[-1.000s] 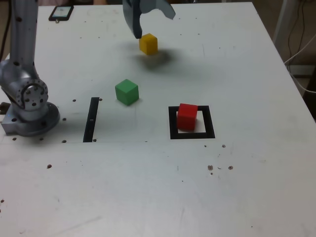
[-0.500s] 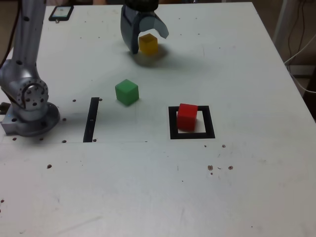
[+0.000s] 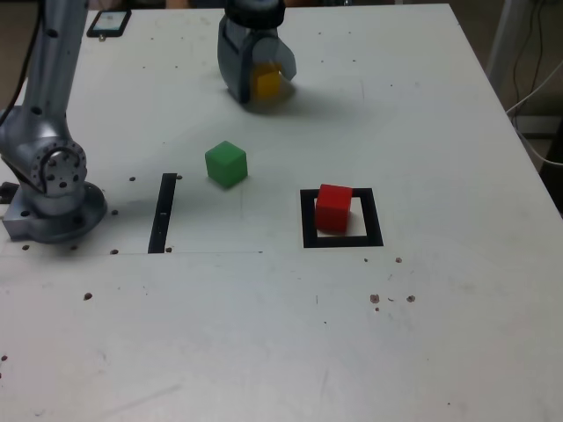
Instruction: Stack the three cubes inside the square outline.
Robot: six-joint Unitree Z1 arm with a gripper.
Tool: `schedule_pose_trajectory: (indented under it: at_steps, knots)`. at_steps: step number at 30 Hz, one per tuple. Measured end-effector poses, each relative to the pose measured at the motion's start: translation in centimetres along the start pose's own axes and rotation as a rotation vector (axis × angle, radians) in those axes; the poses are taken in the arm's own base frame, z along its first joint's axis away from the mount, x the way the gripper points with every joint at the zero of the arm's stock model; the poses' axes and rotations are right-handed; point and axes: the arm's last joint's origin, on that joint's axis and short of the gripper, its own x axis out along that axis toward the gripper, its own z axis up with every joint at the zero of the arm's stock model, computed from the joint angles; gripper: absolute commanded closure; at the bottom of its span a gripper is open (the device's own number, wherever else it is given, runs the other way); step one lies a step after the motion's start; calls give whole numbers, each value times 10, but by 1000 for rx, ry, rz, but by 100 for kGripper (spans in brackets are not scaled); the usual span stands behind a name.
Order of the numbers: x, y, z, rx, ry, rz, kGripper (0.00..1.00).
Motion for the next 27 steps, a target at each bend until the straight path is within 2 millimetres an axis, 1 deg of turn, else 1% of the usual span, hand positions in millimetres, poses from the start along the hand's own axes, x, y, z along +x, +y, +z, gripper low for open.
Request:
schedule_pose_trajectory:
  at_steps: [5, 10, 13, 17, 20, 22, 27]
  knots:
    - [-2, -1, 1, 26, -7, -32, 35]
    - [-11, 1, 4, 34, -21, -32, 42]
    - [-13, 2, 5, 33, -29, -29, 49]
    - [-14, 4, 6, 29, -33, -21, 67]
    - [-14, 5, 6, 29, -32, -17, 77]
    - [-14, 5, 6, 30, -33, -18, 80]
    - [-14, 6, 5, 31, -37, -35, 84]
